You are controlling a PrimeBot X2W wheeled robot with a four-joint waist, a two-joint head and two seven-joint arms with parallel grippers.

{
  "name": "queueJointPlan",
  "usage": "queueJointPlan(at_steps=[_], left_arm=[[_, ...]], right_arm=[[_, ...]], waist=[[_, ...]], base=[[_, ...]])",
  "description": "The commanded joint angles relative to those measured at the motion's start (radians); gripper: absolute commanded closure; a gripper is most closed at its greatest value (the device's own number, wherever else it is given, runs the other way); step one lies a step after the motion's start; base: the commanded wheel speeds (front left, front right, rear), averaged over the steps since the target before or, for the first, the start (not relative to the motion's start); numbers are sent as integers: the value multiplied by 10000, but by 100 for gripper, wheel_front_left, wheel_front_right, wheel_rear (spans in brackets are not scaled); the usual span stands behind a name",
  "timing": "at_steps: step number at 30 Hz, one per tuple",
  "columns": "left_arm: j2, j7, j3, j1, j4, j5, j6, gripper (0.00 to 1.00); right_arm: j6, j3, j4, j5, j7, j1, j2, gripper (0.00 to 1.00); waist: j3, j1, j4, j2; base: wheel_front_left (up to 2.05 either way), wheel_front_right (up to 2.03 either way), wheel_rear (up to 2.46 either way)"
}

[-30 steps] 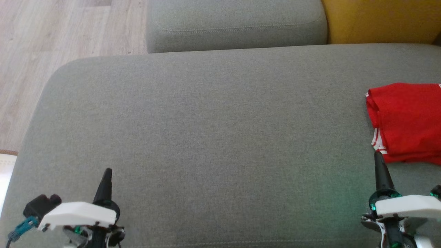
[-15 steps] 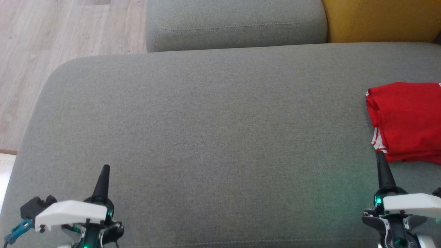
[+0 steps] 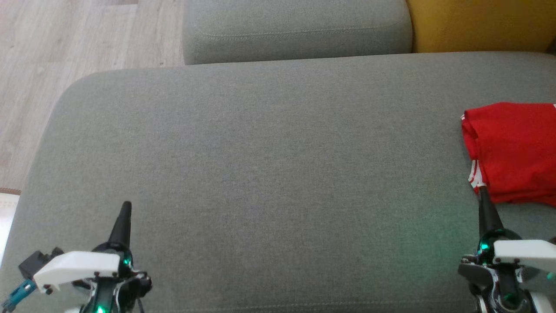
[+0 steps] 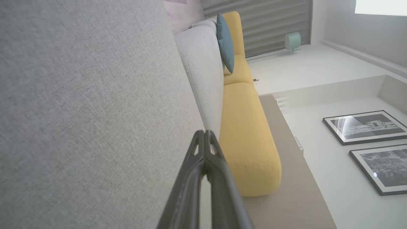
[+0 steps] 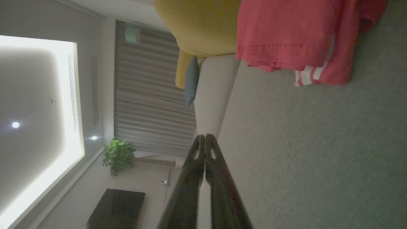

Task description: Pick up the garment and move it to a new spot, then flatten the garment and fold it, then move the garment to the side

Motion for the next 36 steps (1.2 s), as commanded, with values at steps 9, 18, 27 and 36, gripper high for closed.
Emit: queueJointPlan(at_steps=[9, 18, 27, 36], left_arm=[[-40, 276, 685, -772, -227, -1120, -334, 100], [-146, 542, 1008, -909, -169, -2205, -558, 100], [-171, 591, 1067, -929, -161, -2338, -589, 100], [-183, 604, 1084, -930, -161, -2324, -589, 100]], right_arm=[[61, 83, -81, 1216, 181, -754, -209, 100], [67, 18, 149, 2368, 283, -952, -206, 100], [67, -14, 181, 2503, 316, -981, -188, 100], [67, -40, 183, 2481, 336, -983, -170, 100]], waist=[[23, 0, -9, 0], [49, 0, -20, 0], [52, 0, -22, 0], [52, 0, -22, 0]], base=[[0, 0, 0], [0, 0, 0], [0, 0, 0], [0, 0, 0]])
